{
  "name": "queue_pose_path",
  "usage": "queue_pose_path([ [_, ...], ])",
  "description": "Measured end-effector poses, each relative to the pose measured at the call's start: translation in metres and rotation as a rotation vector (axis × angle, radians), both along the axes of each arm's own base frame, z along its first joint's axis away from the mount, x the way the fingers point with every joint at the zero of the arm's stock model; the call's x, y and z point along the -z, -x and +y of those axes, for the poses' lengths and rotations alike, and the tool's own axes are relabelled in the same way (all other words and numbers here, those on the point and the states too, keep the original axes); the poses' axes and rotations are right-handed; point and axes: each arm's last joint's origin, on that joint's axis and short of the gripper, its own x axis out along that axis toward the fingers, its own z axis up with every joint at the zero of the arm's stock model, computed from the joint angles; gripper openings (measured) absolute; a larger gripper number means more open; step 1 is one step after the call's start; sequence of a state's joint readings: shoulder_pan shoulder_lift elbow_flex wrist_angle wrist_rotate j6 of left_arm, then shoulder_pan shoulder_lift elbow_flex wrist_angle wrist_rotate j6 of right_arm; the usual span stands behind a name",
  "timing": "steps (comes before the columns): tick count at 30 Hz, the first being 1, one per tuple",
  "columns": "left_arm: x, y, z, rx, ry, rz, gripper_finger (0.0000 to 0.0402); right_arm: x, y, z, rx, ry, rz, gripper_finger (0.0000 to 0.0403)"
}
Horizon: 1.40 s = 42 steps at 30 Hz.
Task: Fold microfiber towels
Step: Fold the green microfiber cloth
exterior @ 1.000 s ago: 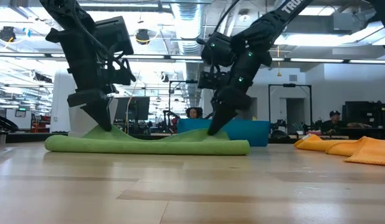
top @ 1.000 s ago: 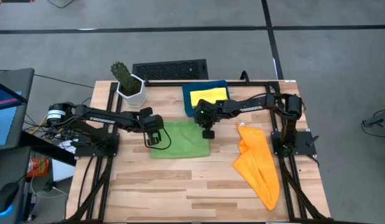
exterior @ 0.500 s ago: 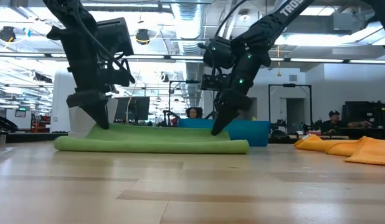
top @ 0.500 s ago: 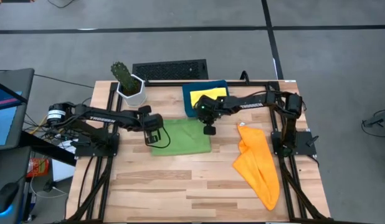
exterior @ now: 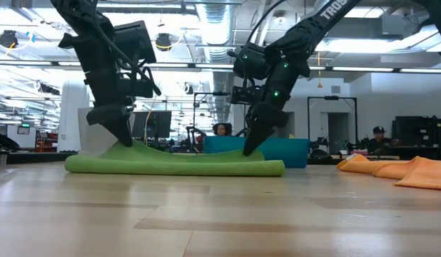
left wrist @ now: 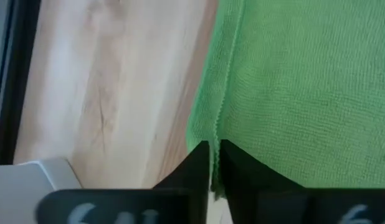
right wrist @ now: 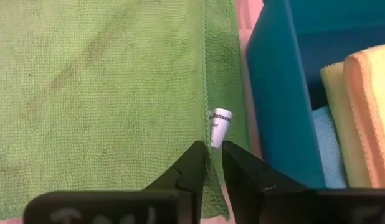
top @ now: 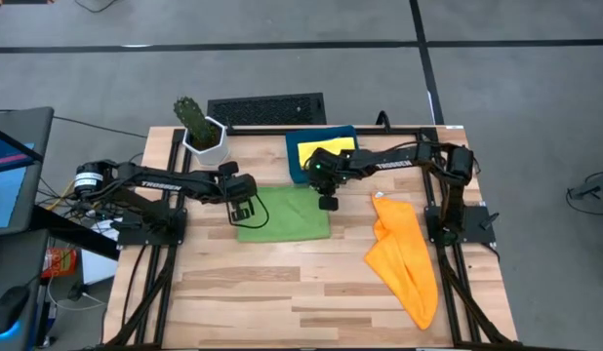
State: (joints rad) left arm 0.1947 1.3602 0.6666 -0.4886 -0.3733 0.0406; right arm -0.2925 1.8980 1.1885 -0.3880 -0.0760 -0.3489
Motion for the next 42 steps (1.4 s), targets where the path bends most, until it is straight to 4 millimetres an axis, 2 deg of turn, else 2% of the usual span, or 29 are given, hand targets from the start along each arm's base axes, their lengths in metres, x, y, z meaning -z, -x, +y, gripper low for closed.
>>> queue_pose_path([
  [5, 0.002, 0.004, -0.001, -0.023, 0.018, 0.035, 0.008, 0.0, 0.001, -0.004, 0.03, 0.0, -0.006, 0.0104],
  [10, 0.003, 0.007, -0.001, -0.063, 0.034, 0.047, 0.0129, -0.001, 0.002, -0.008, 0.077, 0.0, -0.005, 0.0145],
  [14, -0.007, 0.008, -0.001, -0.088, 0.023, -0.007, 0.0159, -0.017, 0.005, -0.008, 0.103, -0.013, -0.055, 0.0168],
  [20, -0.051, 0.016, -0.001, -0.16, -0.057, -0.208, 0.0179, -0.065, 0.014, -0.007, 0.136, -0.038, -0.227, 0.016],
  [23, -0.066, 0.024, -0.007, -0.181, 0.127, -0.411, 0.0174, -0.08, 0.019, 0.003, 0.128, -0.146, -0.323, 0.0149],
  [25, -0.065, 0.03, -0.015, -0.15, 0.27, -0.531, 0.0162, -0.083, 0.023, 0.019, 0.111, -0.203, -0.406, 0.0138],
  [27, -0.059, 0.035, -0.025, -0.134, 0.359, -0.638, 0.0143, -0.075, 0.027, 0.038, 0.102, -0.24, -0.494, 0.0124],
  [29, -0.047, 0.04, -0.035, -0.136, 0.406, -0.7, 0.0117, -0.058, 0.034, 0.06, 0.101, -0.279, -0.564, 0.0108],
  [31, -0.03, 0.046, -0.047, -0.129, 0.443, -0.717, 0.0083, -0.042, 0.04, 0.082, 0.125, -0.299, -0.629, 0.0091],
  [34, -0.012, 0.05, -0.065, -0.097, 0.495, -0.755, 0.0021, -0.023, 0.042, 0.11, 0.162, -0.311, -0.69, 0.0063],
  [35, -0.008, 0.05, -0.071, -0.085, 0.507, -0.765, 0.0012, -0.019, 0.04, 0.118, 0.156, -0.317, -0.697, 0.0054],
  [39, 0.002, 0.052, -0.087, -0.112, 0.445, -0.758, 0.0003, -0.004, 0.035, 0.138, 0.138, -0.326, -0.656, 0.0019],
  [42, 0.007, 0.05, -0.095, -0.118, 0.434, -0.751, 0.0001, 0.011, 0.035, 0.146, 0.173, -0.324, -0.604, 0.0009],
])
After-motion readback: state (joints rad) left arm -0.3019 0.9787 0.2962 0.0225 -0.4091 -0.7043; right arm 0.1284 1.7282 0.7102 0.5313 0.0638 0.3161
